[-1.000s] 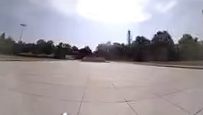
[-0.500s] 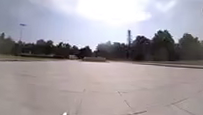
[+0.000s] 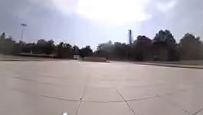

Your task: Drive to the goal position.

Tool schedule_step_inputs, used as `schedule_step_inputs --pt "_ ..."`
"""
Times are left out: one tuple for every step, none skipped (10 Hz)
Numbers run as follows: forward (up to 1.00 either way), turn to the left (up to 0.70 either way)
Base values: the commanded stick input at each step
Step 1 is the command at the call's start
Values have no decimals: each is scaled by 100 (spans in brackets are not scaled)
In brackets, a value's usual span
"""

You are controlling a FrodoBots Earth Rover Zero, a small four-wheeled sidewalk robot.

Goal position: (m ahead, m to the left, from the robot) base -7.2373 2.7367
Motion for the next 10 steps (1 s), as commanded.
schedule_step_inputs --pt "70 -1" --pt "70 -1" --pt "70 -1" --pt "70 -1" --pt "70 -1" --pt "70 -1" --pt "70 -1" --pt "70 -1" --pt "70 -1" --pt "70 -1"
